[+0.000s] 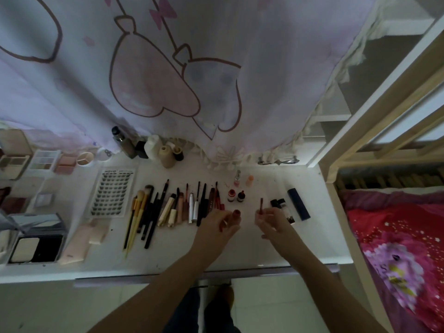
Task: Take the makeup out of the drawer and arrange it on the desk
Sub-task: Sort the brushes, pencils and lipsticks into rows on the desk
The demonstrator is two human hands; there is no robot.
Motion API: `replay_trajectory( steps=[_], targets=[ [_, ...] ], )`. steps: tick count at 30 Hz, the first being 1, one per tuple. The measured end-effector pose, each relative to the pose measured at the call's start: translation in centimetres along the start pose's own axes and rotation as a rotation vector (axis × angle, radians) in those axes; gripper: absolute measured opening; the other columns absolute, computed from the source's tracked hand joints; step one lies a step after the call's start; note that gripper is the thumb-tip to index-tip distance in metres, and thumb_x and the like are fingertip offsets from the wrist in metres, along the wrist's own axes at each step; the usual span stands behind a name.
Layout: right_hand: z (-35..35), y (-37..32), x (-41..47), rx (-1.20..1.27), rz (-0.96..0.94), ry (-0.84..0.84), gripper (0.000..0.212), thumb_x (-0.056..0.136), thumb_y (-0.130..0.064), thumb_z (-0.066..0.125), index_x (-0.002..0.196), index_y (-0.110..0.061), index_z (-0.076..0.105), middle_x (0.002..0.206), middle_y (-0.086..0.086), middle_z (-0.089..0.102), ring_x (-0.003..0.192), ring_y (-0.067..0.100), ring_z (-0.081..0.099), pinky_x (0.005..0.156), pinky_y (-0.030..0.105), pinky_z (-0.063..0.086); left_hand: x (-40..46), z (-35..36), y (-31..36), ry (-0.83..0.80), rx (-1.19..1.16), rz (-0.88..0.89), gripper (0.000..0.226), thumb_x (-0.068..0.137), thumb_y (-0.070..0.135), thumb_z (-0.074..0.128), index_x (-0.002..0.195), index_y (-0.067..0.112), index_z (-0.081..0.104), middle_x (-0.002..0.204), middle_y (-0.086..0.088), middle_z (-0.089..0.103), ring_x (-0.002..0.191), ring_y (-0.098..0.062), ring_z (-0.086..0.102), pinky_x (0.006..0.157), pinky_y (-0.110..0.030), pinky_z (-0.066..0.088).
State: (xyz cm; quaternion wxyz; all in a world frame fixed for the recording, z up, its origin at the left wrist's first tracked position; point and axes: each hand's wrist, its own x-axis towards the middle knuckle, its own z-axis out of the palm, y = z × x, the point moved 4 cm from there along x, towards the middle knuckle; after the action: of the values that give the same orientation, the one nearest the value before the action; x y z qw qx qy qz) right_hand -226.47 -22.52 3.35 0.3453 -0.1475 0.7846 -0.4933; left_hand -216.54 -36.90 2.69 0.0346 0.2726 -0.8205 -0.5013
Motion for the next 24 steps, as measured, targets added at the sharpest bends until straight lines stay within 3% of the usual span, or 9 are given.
replay_trajectory(
  steps=[3,7,14,19,22,24],
  targets=[
    [1.1,-0.1,1.4,-0.213,-0.159,0.151,0.010,0.091,-0.029,0.059,0.100,-0.025,0.057,0.098,-0.011,0.057,0.088,0.008,0.056,0.074,0.019,0.046,0.5,0.2,-0.2,0.157,0.181,0.102,0.019,0.084,0.024,0.066,0.101,0.017,0.063,0.093,0.008,0.058,0.088,-0.010,0.052,0.081,-0.026,0.044],
    [3.1,0.8,3.4,-0.342,-0.153,0.205,0.005,0.094,-0.028,0.053,0.092,-0.023,0.054,0.089,-0.009,0.057,0.084,0.011,0.056,0.077,0.022,0.046,1.3,0.4,-0.2,0.310,0.333,0.133,0.010,0.082,0.024,0.069,0.085,0.017,0.062,0.085,0.001,0.063,0.086,-0.021,0.055,0.078,-0.032,0.038],
    [4.2,1.4,4.6,-0.539,-0.201,0.208,0.017,0.094,-0.034,0.048,0.106,-0.023,0.053,0.105,-0.008,0.051,0.097,0.010,0.048,0.070,0.024,0.039,2.3,0.8,-0.8,0.348,0.469,0.133,0.015,0.079,0.023,0.072,0.088,0.013,0.066,0.088,-0.004,0.068,0.091,-0.028,0.060,0.080,-0.038,0.039],
    [3.5,0.8,4.3,-0.542,-0.190,0.096,0.041,0.092,-0.022,0.054,0.131,-0.017,0.043,0.122,0.001,0.049,0.109,0.016,0.049,0.082,0.025,0.043,2.3,0.9,-0.7,0.348,0.463,0.147,0.027,0.077,0.022,0.075,0.099,0.009,0.065,0.097,-0.008,0.068,0.093,-0.030,0.062,0.082,-0.039,0.044],
    [1.0,0.4,3.5,-0.557,-0.200,0.125,0.035,0.091,-0.013,0.054,0.125,-0.018,0.050,0.118,0.002,0.053,0.094,0.011,0.053,0.078,0.019,0.043,1.4,0.5,-1.4,0.351,0.443,0.087,0.030,0.080,0.026,0.072,0.102,0.011,0.060,0.102,-0.006,0.063,0.097,-0.027,0.059,0.084,-0.033,0.038],
    [-1.7,0.0,3.3,-0.571,-0.238,0.224,0.023,0.093,-0.012,0.051,0.115,-0.015,0.057,0.109,0.004,0.058,0.082,0.010,0.052,0.070,0.016,0.039,0.2,0.5,-1.5,0.375,0.418,0.149,0.025,0.077,0.020,0.074,0.094,0.011,0.058,0.091,-0.007,0.060,0.085,-0.027,0.059,0.078,-0.033,0.041]
  ],
)
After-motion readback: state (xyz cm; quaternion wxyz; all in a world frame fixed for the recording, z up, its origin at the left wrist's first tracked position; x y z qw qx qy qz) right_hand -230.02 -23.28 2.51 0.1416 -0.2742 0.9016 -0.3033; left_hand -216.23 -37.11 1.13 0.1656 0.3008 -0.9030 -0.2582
